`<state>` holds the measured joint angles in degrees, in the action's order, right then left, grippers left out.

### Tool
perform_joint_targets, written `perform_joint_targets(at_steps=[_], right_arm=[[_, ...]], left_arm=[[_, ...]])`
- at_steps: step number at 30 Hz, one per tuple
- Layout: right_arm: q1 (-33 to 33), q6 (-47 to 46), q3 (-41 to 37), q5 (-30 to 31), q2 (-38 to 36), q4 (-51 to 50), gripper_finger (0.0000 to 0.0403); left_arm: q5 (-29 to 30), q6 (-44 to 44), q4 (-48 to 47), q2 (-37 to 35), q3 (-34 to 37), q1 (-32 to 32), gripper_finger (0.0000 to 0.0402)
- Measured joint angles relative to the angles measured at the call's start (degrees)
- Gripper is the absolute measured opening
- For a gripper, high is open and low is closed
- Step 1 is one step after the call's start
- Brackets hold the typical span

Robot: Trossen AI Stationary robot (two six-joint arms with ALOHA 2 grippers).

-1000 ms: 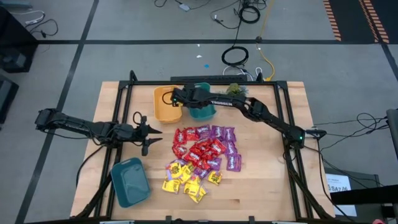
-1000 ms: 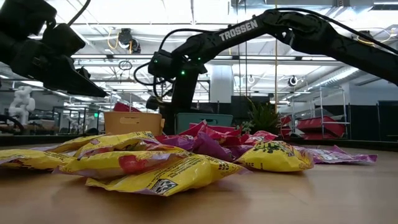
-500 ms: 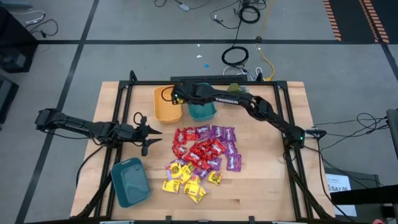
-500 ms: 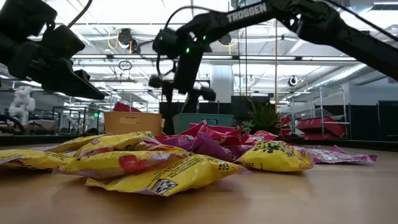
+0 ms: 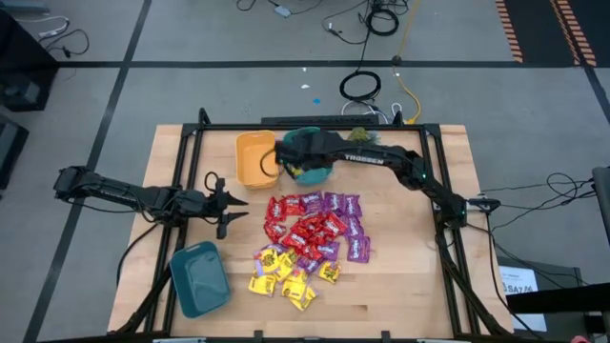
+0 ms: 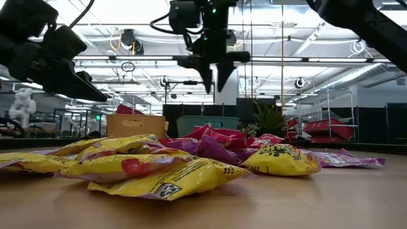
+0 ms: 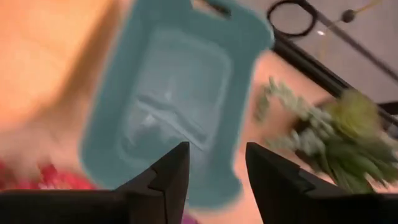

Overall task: Sort candy
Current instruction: Move the blue bin to the top left of the table

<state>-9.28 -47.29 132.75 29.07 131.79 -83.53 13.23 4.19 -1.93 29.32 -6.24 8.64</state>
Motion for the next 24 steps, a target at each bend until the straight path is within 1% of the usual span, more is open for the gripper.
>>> perform_joint_targets(at_steps=[4, 6, 8, 10, 13, 17, 21, 24], right_arm=[[4.7, -1.5, -1.6, 2.3, -0.1, -6.1, 0.0134], [7.5, -2.0, -3.0, 3.8, -0.5, -6.2, 0.0127], [10.6, -1.8, -5.5, 3.9, -1.9, -6.4, 0.0118], [13.6, -3.0, -9.4, 4.8, -4.4, -6.3, 0.0107], [18.0, -7.8, -18.6, 5.6, -9.6, -6.2, 0.0090], [24.2, -16.6, -34.4, 5.6, -19.6, -3.1, 0.0068], [30.0, -23.9, -51.1, 5.5, -30.9, 8.2, 0.0048], [32.8, -25.5, -62.0, 5.5, -38.4, 20.5, 0.0037]], left_arm=[[0.1, 0.0, 0.0, 0.0, 0.0, 0.0, 0.0148], [0.2, 0.0, 0.1, 0.0, 0.0, 0.0, 0.0148], [0.3, 0.0, -0.1, 0.0, 0.0, 0.0, 0.0148], [0.3, 0.0, -0.1, 0.0, 0.0, 0.0, 0.0148], [0.3, 0.0, -0.1, 0.0, 0.0, 0.0, 0.0148], [0.3, 0.0, -0.1, 0.0, 0.0, 0.0, 0.0148], [0.2, 0.0, -0.1, 0.0, 0.0, 0.0, 0.0148], [0.3, 0.0, -0.1, 0.0, 0.0, 0.0, 0.0148]])
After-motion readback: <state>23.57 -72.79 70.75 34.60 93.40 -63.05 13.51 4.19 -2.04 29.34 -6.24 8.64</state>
